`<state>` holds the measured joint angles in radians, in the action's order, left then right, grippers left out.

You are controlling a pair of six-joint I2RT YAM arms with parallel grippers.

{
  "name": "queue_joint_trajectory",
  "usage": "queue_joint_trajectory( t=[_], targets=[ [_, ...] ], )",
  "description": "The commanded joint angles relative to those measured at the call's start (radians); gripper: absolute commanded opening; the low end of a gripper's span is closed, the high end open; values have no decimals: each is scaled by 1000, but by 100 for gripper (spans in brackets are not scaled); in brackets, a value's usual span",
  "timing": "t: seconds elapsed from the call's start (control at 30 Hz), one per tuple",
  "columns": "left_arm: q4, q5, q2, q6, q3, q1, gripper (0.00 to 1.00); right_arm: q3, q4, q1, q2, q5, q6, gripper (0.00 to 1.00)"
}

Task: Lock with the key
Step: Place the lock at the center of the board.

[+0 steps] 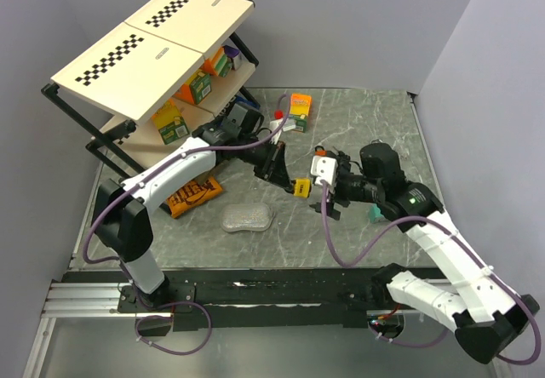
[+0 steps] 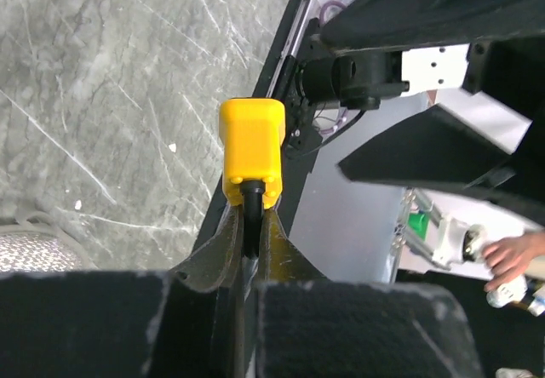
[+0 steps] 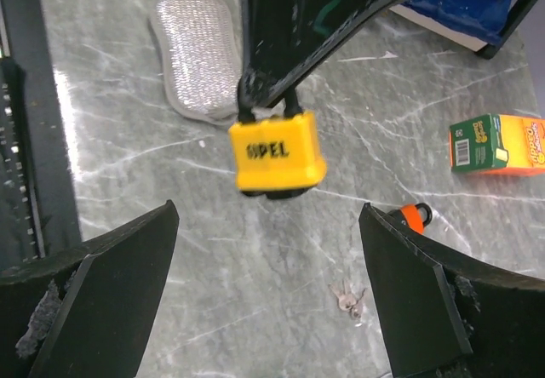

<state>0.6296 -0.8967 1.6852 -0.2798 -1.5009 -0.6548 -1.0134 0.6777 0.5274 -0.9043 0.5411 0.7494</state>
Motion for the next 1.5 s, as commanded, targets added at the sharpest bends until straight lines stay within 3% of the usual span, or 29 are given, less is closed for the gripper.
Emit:
queue_joint_trajectory(
  t=[0.0,0.23,0.4,0.9,1.07,1.17,1.2,1.27,1.3,1.4,1.47],
  targets=[
    [-67,1,-15,-102,-65,-19,1,16,-116,11,-33,-1,28,95],
    [-44,-8,-8,-99,-71,-25,1,29,-181,16,-91,148,113,87],
    [-44,-11,-21,-90,-68,-25,1,36,-205,32,-120,134,145,73],
    [-24,-28,13,-65,-108,-25,1,49,-173,49,-148,37,240,67],
    [-34,-10,14,-64,-105,-22,1,55,-220,49,-139,17,200,40],
    [-54,36,-2,-65,-84,-16,16,56,-251,49,-133,7,138,23],
    [-80,53,-12,-67,-64,-13,28,56,-253,48,-136,-1,116,20],
    [-116,105,-45,-76,-41,4,44,55,-256,42,-142,-32,37,18],
    [-151,120,-59,-75,-21,10,58,53,-254,36,-154,-39,4,18],
    [-217,217,-117,-56,16,37,75,47,-245,-15,-194,-65,-146,18],
    [-258,296,-169,-36,42,47,79,38,-231,-50,-238,-120,-278,14]
  ],
)
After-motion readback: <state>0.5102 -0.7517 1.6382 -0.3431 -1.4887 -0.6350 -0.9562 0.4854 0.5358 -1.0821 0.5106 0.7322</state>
